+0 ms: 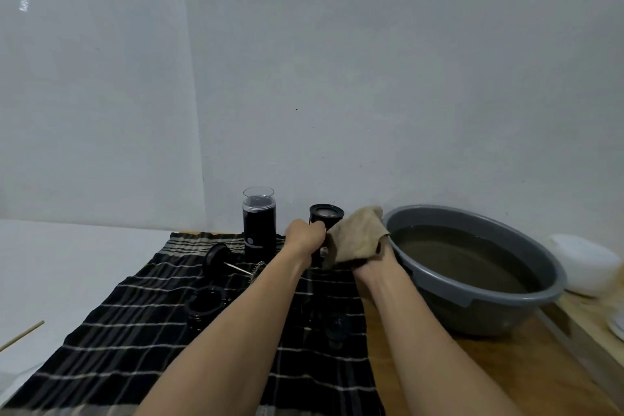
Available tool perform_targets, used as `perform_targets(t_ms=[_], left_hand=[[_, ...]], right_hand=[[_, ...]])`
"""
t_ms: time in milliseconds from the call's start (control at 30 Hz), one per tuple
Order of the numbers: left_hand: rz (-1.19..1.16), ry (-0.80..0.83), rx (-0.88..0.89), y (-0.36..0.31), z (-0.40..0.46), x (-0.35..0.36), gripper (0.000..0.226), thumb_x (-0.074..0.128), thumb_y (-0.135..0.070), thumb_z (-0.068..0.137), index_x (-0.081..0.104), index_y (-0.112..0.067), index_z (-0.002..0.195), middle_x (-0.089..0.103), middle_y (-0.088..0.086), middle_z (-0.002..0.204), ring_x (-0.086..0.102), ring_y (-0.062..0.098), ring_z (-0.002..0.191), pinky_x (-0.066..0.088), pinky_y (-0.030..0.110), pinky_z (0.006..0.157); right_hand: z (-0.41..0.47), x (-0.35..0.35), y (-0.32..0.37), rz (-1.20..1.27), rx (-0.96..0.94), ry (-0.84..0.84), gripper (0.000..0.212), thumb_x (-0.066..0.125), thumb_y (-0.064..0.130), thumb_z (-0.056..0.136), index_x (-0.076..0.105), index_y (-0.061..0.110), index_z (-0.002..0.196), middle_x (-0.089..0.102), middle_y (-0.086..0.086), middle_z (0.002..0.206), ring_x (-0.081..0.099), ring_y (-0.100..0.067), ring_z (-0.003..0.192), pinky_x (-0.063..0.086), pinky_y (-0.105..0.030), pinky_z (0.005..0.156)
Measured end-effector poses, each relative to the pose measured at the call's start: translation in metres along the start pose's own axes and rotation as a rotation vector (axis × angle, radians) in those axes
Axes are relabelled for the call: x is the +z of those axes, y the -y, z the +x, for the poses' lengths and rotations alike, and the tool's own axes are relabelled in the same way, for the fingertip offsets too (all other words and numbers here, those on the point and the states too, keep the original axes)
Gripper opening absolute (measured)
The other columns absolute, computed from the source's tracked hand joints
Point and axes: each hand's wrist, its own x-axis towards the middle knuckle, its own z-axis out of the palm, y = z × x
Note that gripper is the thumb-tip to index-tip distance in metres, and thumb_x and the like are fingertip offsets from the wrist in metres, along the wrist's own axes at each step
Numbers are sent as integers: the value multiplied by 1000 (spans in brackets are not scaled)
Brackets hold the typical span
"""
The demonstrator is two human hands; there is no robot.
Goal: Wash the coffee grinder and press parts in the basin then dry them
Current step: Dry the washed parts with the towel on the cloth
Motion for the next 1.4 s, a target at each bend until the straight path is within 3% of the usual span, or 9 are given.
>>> perform_targets(t_ms=[100,233,367,533,767,933,1000,1167,1400], left_hand=[[-104,-58,89,-8,-12,-2,32,53,-35,84,46,-12,62,47,5,62,45,24,62,36,35,61],[-47,-147,321,-21,-32,-10,32,51,-33,96,47,-13,71,53,1,67,47,19,63,39,38,61],[-22,-182,442,-38,-42,-13,22,52,-27,98,56,-11,83,66,5,81,59,21,72,48,42,65],[-287,-190,383,-59,-48,-40,33,48,-7,102,45,-16,70,48,-2,62,41,13,57,37,24,48],[-205,-263,424,-73,-58,-74,51,54,-26,96,31,-17,52,26,-10,42,24,15,47,21,32,51],[-79,-333,485,-73,-77,-64,51,54,-20,99,38,-17,50,39,-8,43,36,16,47,25,31,47],[-86,-334,502,-75,-77,-67,40,56,-14,98,48,-18,59,52,0,56,46,20,56,36,31,52],[-93,-341,466,-82,-86,-73,52,55,-27,101,48,-11,52,48,5,53,40,24,54,32,34,55],[-13,-354,378,-82,-112,-54,48,49,-23,97,42,-10,51,42,2,50,40,21,50,26,31,49]], right_hand=[[16,-23,0,268,148,-118,29,38,16,88,49,35,70,36,14,65,33,-5,64,29,-32,71],[20,-44,-13,1152,406,-340,20,42,16,104,60,22,107,61,1,94,53,-10,74,46,-25,65],[9,-72,2,934,116,-169,30,45,25,101,59,29,75,65,4,79,60,-12,74,43,-28,61],[2,-72,7,939,-136,-546,31,59,16,97,70,22,68,62,15,64,56,-7,62,40,-25,57],[-11,-80,-9,960,-95,-586,20,60,6,93,79,12,91,74,3,83,63,-11,74,47,-24,62],[-23,-119,17,951,-109,-373,42,59,38,97,73,24,60,68,-5,58,57,-18,55,52,-27,77],[-34,-119,24,1020,-211,-403,19,67,37,95,81,31,84,76,-3,76,66,-13,68,50,-22,95],[-61,-104,10,1219,-248,-522,23,73,21,94,77,22,117,77,2,96,74,-13,82,62,-28,59],[-55,-88,38,956,140,-515,58,24,50,105,41,19,151,44,-10,154,45,-29,140,40,-49,115]])
